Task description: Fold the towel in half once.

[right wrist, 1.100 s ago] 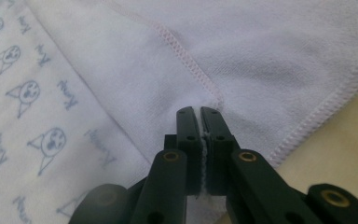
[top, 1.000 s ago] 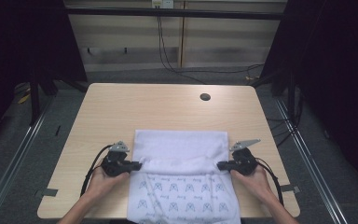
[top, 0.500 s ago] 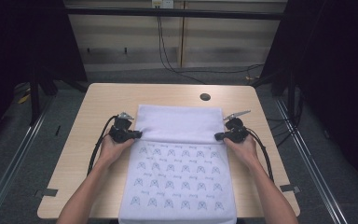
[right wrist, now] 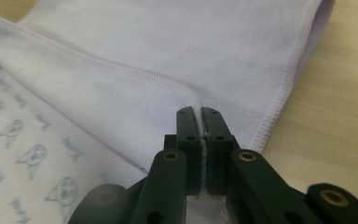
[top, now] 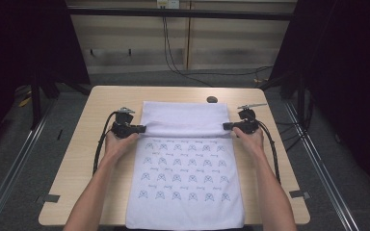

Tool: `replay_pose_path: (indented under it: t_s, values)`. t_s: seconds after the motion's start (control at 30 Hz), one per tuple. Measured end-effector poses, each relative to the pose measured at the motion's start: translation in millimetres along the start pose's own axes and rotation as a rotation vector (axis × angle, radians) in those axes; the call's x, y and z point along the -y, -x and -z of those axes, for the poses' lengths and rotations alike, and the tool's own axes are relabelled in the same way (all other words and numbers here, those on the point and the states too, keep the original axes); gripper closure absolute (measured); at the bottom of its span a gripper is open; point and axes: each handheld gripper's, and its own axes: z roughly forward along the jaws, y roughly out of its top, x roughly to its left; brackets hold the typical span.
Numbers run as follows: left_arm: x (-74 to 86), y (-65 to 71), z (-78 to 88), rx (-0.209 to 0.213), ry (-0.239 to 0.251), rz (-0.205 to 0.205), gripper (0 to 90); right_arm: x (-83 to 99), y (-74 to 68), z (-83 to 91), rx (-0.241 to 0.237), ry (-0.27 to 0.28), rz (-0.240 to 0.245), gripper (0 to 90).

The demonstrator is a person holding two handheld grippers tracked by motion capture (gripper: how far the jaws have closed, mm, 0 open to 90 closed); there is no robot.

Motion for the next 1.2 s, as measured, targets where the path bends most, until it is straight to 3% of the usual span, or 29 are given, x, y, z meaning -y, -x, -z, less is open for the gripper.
replay_pose_path:
  t_s: [0.13,0.17,0.23,0.27,0.57,0.7,0.73,0.83,1.03,1.2]
  values:
    - [-5.9,3.6,17.9,0.037,0.060,-0.006,87.4,-10.4,-4.3,18.0,-0.024,0.047,0.034,87.1]
    - [-10.8,5.4,33.2,0.048,0.111,0.007,87.4,-17.9,-7.6,33.6,-0.049,0.105,0.037,87.1]
    - [-13.7,7.0,40.8,0.041,0.122,0.004,87.3,-24.8,-13.1,48.6,-0.074,0.144,0.056,87.1]
    - [-18.2,10.4,55.3,0.061,0.159,-0.013,87.3,-28.3,-17.5,55.5,-0.073,0.153,0.071,87.1]
    - [-19.2,20.9,97.7,0.089,0.200,-0.073,87.4,-45.2,-49.3,93.7,-0.111,0.222,0.178,87.1]
    - [-19.9,23.9,112.1,0.116,0.238,-0.075,87.4,-49.8,-56.2,111.5,-0.172,0.285,0.168,87.1]
    - [-20.8,28.1,122.0,0.132,0.248,-0.092,87.4,-50.7,-58.1,116.0,-0.175,0.289,0.179,87.1]
    - [-23.2,33.9,132.3,0.126,0.254,-0.120,87.4,-51.8,-62.8,124.4,-0.183,0.299,0.197,87.1]
    - [-22.9,52.7,168.1,0.132,0.295,-0.155,87.5,-47.6,-87.4,158.6,-0.216,0.335,0.279,87.1]
    - [-14.2,68.7,187.8,0.146,0.307,-0.191,87.5,-32.9,-103.2,180.5,-0.236,0.355,0.307,87.1]
